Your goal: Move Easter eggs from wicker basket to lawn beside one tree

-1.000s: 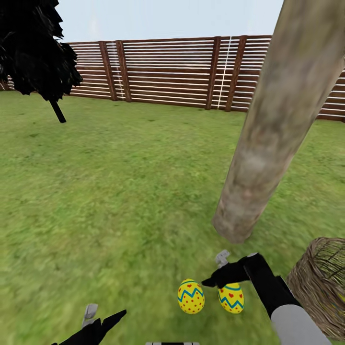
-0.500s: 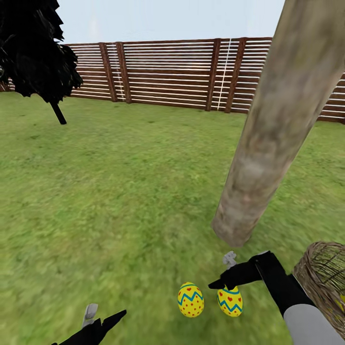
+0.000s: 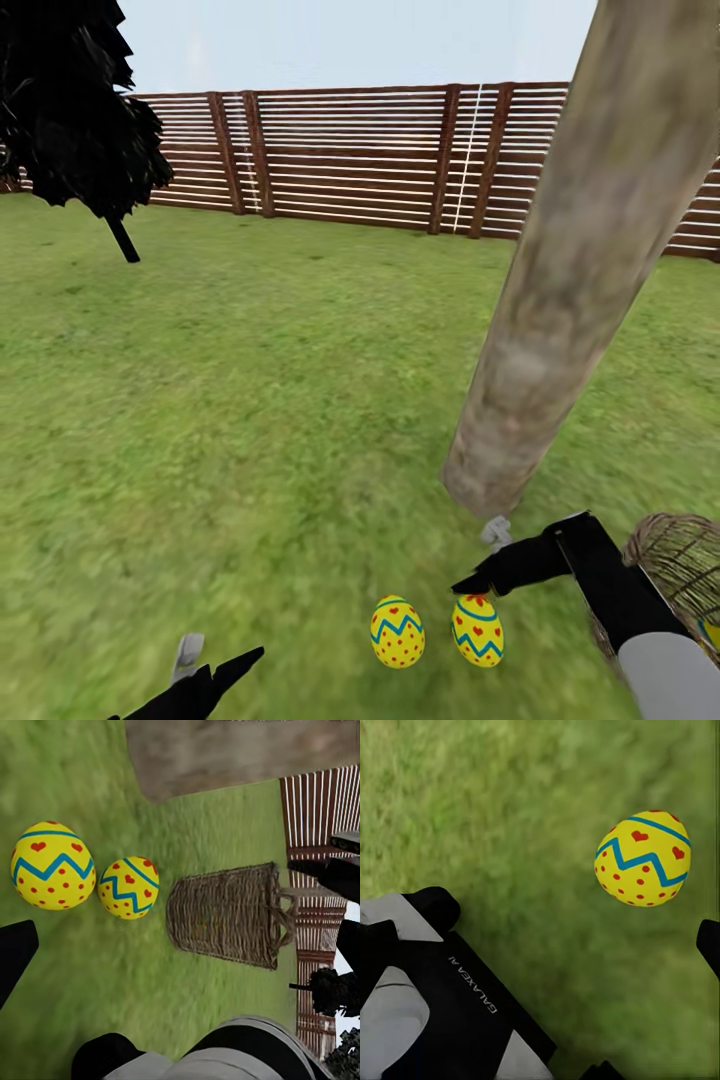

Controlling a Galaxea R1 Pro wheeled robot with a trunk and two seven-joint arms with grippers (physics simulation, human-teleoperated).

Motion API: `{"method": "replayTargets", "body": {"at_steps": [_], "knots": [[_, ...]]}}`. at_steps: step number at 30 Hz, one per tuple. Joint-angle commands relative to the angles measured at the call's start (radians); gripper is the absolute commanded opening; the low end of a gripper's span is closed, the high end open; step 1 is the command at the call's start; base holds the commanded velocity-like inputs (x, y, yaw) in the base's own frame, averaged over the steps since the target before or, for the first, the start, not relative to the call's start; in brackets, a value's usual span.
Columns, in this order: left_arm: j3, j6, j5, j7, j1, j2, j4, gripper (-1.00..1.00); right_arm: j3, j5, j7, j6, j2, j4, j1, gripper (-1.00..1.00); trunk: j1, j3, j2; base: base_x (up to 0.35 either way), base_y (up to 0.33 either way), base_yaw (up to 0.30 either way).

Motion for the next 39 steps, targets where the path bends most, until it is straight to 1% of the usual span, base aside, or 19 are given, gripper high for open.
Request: {"method": "replayTargets", "body": {"at_steps": [1, 7, 11, 16, 24, 26, 27, 29, 31, 35, 39], "knots": [[0.0, 0.009, 0.005, -0.001, 0.0, 0.0, 0.0, 1.0, -0.003, 0.009, 0.013, 0.012, -0.006, -0.009, -0.001, 1.0, -0.004, 0.002, 0.007, 0.0, 0.0, 0.0], [0.0, 0.009, 0.005, 0.001, 0.0, 0.0, 0.0, 1.0, -0.003, 0.008, 0.03, 0.019, -0.037, -0.039, -0.001, 1.0, -0.027, 0.021, 0.049, 0.0, 0.0, 0.0], [0.0, 0.009, 0.005, 0.001, 0.0, 0.0, 0.0, 1.0, -0.005, 0.006, 0.051, 0.022, -0.054, -0.044, -0.001, 1.0, -0.042, 0.034, 0.077, 0.0, 0.0, 0.0], [0.0, 0.009, 0.005, 0.002, 0.0, 0.0, 0.0, 1.0, -0.006, 0.004, 0.059, 0.023, -0.077, -0.059, -0.001, 1.0, -0.062, 0.049, 0.112, 0.0, 0.0, 0.0], [0.0, 0.009, 0.005, 0.002, 0.0, 0.0, 0.0, 1.0, -0.015, 0.0, 0.062, 0.024, -0.133, -0.11, -0.001, 1.0, -0.092, 0.074, 0.168, 0.0, 0.0, 0.0], [0.0, 0.009, 0.005, 0.002, 0.0, 0.0, 0.0, 1.0, -0.047, 0.0, 0.062, 0.024, -0.151, -0.131, -0.001, 1.0, -0.1, 0.081, 0.182, 0.0, 0.0, 0.0], [0.0, 0.009, 0.005, 0.002, 0.0, 0.0, 0.0, 1.0, -0.058, 0.002, 0.063, 0.024, -0.154, -0.139, -0.001, 1.0, -0.104, 0.084, 0.189, 0.0, 0.0, 0.0], [0.0, 0.009, 0.005, 0.002, 0.0, 0.0, 0.0, 1.0, -0.101, 0.009, 0.063, 0.024, -0.164, -0.173, -0.001, 1.0, -0.111, 0.09, 0.203, 0.0, 0.0, 0.0], [0.0, 0.009, 0.005, 0.002, 0.0, 0.0, 0.0, 1.0, -0.121, 0.011, 0.063, 0.024, -0.174, -0.191, -0.001, 1.0, -0.119, 0.096, 0.217, 0.0, 0.0, 0.0], [0.0, 0.009, 0.005, 0.002, 0.0, 0.0, 0.0, 1.0, -0.139, 0.011, 0.064, 0.024, -0.199, -0.207, -0.001, 1.0, -0.134, 0.109, 0.245, 0.0, 0.0, 0.0], [0.0, 0.009, 0.005, 0.002, 0.0, 0.0, 0.0, 1.0, -0.145, 0.007, 0.064, 0.024, -0.22, -0.213, -0.001, 1.0, -0.15, 0.121, 0.273, 0.0, 0.0, 0.0]]}}
